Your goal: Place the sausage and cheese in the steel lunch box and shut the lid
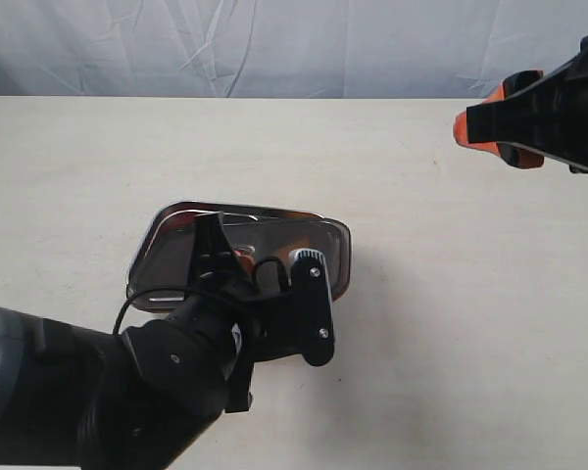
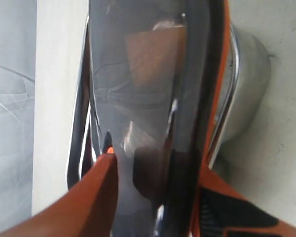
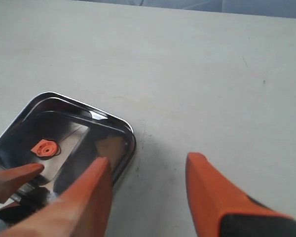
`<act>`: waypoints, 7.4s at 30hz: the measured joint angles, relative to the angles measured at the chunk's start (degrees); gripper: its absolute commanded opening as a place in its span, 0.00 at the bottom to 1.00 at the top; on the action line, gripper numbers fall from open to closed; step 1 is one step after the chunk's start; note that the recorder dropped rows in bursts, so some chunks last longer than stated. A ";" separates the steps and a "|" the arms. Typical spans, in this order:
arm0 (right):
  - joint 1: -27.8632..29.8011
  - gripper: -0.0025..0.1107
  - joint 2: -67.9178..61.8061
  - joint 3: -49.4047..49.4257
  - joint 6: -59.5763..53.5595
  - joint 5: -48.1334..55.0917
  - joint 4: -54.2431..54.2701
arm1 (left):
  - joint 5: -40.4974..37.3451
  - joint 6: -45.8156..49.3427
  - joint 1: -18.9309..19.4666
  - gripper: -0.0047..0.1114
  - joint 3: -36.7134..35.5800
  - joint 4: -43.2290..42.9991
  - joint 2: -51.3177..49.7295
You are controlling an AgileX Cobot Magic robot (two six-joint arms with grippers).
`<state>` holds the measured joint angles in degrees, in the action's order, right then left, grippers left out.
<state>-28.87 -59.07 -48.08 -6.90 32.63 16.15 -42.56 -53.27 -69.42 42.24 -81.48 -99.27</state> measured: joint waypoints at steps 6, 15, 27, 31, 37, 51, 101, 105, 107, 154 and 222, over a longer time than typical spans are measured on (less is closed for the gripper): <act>0.00 0.43 0.00 0.00 0.22 4.94 2.32 | 0.34 0.00 0.15 0.40 0.00 0.44 0.00; 0.00 0.43 0.00 0.00 0.45 7.22 3.61 | 3.26 1.99 2.44 0.41 0.32 3.27 0.11; 0.00 0.43 0.00 0.00 0.45 7.34 3.61 | 2.84 4.72 2.53 0.55 0.70 8.78 0.80; 0.00 0.43 0.00 0.00 0.45 7.34 3.61 | 2.05 4.72 2.53 0.55 0.70 8.29 0.80; 0.00 0.43 0.00 0.00 0.45 7.34 3.61 | 1.86 4.72 2.53 0.55 0.70 8.29 0.93; 0.00 0.43 0.00 0.00 0.45 7.34 3.61 | 1.60 4.72 2.53 0.55 0.60 9.05 2.31; 0.00 0.41 0.00 0.00 0.45 8.85 3.82 | -5.83 22.32 2.53 0.55 1.11 26.34 9.05; 0.00 0.18 0.00 0.73 0.45 10.46 5.65 | -6.10 22.45 2.53 0.55 1.11 26.43 9.17; 0.00 0.01 0.13 2.65 0.45 10.46 8.26 | -6.77 22.45 2.53 0.55 1.11 26.43 9.54; -13.22 0.02 -35.70 0.01 -11.12 11.80 26.40 | -6.20 22.92 33.86 0.04 1.34 48.60 28.94; -13.35 0.02 -35.68 -4.83 -14.17 13.72 26.31 | -4.56 28.14 33.86 0.04 1.34 54.21 28.94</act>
<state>-42.22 -94.75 -52.92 -21.07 46.34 42.46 -47.12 -25.13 -35.55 43.58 -27.27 -70.33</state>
